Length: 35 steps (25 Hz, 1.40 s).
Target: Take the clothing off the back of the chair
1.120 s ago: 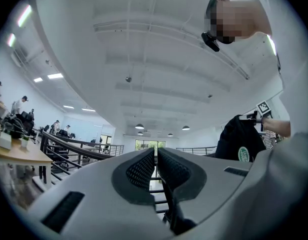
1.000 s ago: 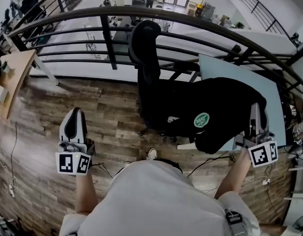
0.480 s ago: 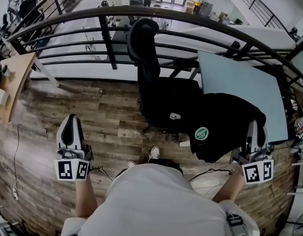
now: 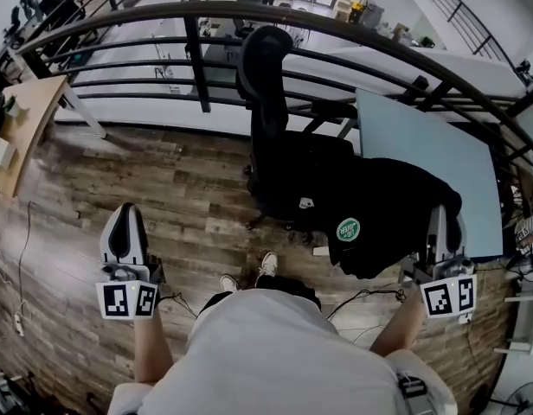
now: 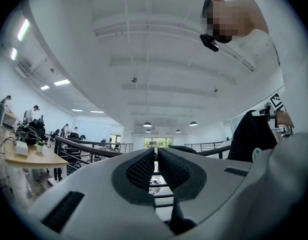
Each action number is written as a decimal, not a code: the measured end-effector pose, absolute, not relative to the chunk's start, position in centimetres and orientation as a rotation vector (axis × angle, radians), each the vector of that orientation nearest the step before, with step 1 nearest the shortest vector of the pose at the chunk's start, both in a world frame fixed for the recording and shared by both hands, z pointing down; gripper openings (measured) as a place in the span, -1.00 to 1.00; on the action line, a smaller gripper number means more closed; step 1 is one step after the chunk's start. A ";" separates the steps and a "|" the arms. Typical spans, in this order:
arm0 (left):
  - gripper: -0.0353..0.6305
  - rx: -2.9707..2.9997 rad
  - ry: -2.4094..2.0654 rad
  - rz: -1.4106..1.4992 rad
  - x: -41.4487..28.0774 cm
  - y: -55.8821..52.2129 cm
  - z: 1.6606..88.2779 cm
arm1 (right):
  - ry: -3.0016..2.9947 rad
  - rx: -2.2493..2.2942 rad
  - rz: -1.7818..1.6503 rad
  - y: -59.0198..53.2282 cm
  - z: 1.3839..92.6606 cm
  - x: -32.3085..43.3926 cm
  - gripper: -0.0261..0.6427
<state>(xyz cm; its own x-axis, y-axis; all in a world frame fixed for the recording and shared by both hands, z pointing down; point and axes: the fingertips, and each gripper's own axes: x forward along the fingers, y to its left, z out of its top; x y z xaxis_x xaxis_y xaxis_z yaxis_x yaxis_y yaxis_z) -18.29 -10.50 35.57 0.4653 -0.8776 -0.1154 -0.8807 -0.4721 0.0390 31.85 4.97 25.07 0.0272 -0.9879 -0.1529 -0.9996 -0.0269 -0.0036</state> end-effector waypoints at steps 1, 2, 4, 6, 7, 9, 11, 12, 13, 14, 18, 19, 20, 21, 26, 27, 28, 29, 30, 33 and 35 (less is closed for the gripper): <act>-0.77 -2.661 1.609 0.185 -18.4 -10.4 35.6 | 2.120 -2.164 0.162 4.7 25.0 31.8 -0.80; -0.77 -2.654 1.617 0.184 -18.6 -10.3 35.6 | 2.126 -2.160 0.161 4.4 25.1 31.8 -0.80; -0.77 -2.638 1.636 0.183 -18.9 -10.3 35.6 | 2.134 -2.158 0.157 3.8 25.2 31.8 -0.80; -0.77 -2.629 1.652 0.179 -19.1 -10.3 35.7 | 2.136 -2.161 0.149 3.3 25.6 31.8 -0.80; -0.77 -2.627 1.657 0.176 -19.1 -10.3 35.8 | 2.138 -2.162 0.143 3.1 25.7 31.9 -0.80; -0.77 -2.617 1.663 0.170 -19.2 -10.3 35.7 | 2.145 -2.157 0.135 2.3 26.0 31.9 -0.80; -0.77 -2.604 1.674 0.164 -19.3 -10.3 35.5 | 2.154 -2.146 0.126 1.5 26.2 31.9 -0.80; -0.77 -2.597 1.682 0.160 -19.5 -10.3 35.5 | 2.158 -2.140 0.121 1.1 26.4 31.9 -0.80; -0.77 -2.592 1.691 0.157 -19.6 -10.2 35.5 | 2.162 -2.134 0.116 0.8 26.5 31.9 -0.80; -0.77 -2.587 1.698 0.155 -19.7 -10.2 35.5 | 2.166 -2.128 0.113 0.5 26.6 31.8 -0.80; -0.77 -2.569 1.708 0.150 -20.0 -10.5 35.3 | 2.179 -2.108 0.103 -0.6 26.9 31.7 -0.80; -0.77 -2.566 1.712 0.147 -20.0 -10.6 35.3 | 2.182 -2.105 0.099 -0.9 27.0 31.7 -0.80; -0.77 -2.563 1.715 0.145 -20.0 -10.7 35.3 | 2.186 -2.102 0.096 -1.2 27.1 31.7 -0.80; -0.77 -2.560 1.717 0.145 -20.0 -10.8 35.2 | 2.190 -2.101 0.098 -1.4 27.2 31.6 -0.80; -0.77 -2.547 1.720 0.149 -20.2 -11.6 35.0 | 2.210 -2.108 0.126 -2.7 27.3 31.2 -0.80; -0.77 -2.545 1.723 0.148 -20.2 -11.7 35.1 | 2.214 -2.108 0.127 -3.0 27.4 31.2 -0.80; -0.77 -2.544 1.725 0.148 -20.2 -11.9 35.1 | 2.217 -2.106 0.127 -3.3 27.5 31.2 -0.80; -0.77 -2.543 1.725 0.150 -20.2 -12.1 35.2 | 2.219 -2.106 0.126 -3.5 27.6 31.2 -0.80; -0.77 -2.543 1.725 0.152 -20.1 -12.3 35.2 | 2.220 -2.105 0.126 -3.7 27.6 31.2 -0.80; -0.77 -2.549 1.720 0.153 -19.8 -12.8 35.3 | 2.220 -2.109 0.127 -4.1 27.5 31.3 -0.80; -0.77 -2.555 1.716 0.151 -19.5 -13.2 35.3 | 2.217 -2.113 0.126 -4.3 27.5 31.4 -0.80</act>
